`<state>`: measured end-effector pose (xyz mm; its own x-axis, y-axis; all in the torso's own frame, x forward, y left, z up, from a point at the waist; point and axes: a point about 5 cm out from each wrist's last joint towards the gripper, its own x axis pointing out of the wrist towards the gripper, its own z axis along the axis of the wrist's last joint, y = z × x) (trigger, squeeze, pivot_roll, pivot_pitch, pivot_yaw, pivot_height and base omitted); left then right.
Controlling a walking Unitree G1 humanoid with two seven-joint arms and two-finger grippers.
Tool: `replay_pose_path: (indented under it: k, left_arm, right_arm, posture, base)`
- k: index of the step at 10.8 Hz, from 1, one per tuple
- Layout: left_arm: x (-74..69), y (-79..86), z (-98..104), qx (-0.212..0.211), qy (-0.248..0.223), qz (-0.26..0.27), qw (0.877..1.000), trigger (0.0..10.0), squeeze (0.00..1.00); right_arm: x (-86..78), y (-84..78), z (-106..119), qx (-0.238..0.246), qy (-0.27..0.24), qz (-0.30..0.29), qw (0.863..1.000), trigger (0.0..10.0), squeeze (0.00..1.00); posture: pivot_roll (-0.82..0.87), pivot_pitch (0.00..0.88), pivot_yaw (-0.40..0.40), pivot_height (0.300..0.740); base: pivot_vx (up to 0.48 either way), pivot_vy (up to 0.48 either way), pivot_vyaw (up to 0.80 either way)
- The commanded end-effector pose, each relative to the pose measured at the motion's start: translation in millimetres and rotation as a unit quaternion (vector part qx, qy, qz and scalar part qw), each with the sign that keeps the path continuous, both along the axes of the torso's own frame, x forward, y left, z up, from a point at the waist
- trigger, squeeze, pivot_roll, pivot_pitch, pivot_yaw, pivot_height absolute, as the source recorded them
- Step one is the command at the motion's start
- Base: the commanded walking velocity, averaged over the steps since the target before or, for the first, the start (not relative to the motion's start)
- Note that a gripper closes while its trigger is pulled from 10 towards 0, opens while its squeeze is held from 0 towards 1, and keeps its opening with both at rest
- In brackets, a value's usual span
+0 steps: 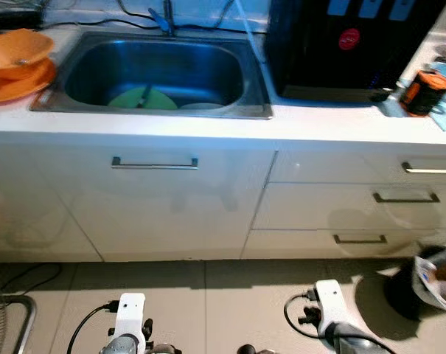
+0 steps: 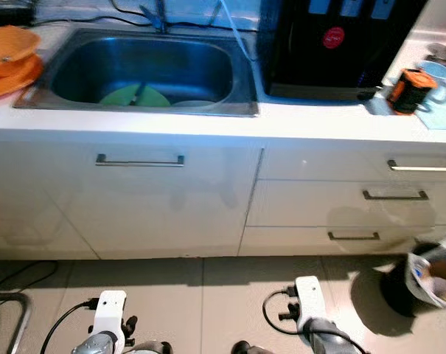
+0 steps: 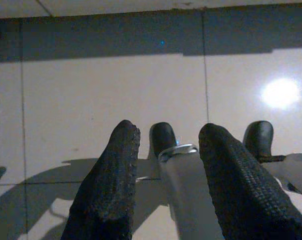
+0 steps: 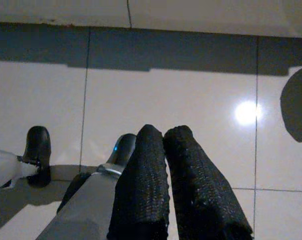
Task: Kitchen organization
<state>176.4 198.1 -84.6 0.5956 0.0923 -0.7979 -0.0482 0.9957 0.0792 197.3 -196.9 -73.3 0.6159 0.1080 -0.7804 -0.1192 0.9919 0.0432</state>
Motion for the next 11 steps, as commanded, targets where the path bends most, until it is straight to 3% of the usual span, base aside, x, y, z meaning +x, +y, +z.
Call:
replay_pose_path:
  k: [1,3,6,11]
  left_arm:
    - [-5.3,-2.7,-3.2,-0.008,0.013,0.007,1.000,10.0,0.00]
    - [-9.8,-5.2,-5.6,-0.010,0.022,0.003,1.000,10.0,0.00]
    - [-3.1,-6.6,-3.0,-0.016,0.013,0.013,1.000,10.0,0.00]
    - [-4.1,-3.9,-3.1,-0.018,0.014,0.027,0.999,10.0,0.00]
  right_arm:
    - [-1.2,-1.9,-0.5,-0.001,0.006,-0.002,1.000,10.0,0.00]
    - [-0.4,-2.8,-0.2,-0.001,0.007,-0.008,1.000,10.0,0.00]
    - [3.3,-3.7,1.6,-0.003,0.007,-0.010,1.000,10.0,0.00]
    - [5.9,-2.9,2.9,0.003,0.006,-0.010,1.000,10.0,0.00]
  posture:
    - [0.04,0.156,-0.073,0.740]
    - [0.03,0.167,-0.073,0.740]
    - [0.04,0.182,-0.086,0.740]
    - [0.05,0.195,-0.089,0.740]
  base:
    - [0.000,0.000,0.00]
    - [0.000,0.000,0.00]
    - [0.000,0.000,0.00]
    - [0.000,0.000,0.00]
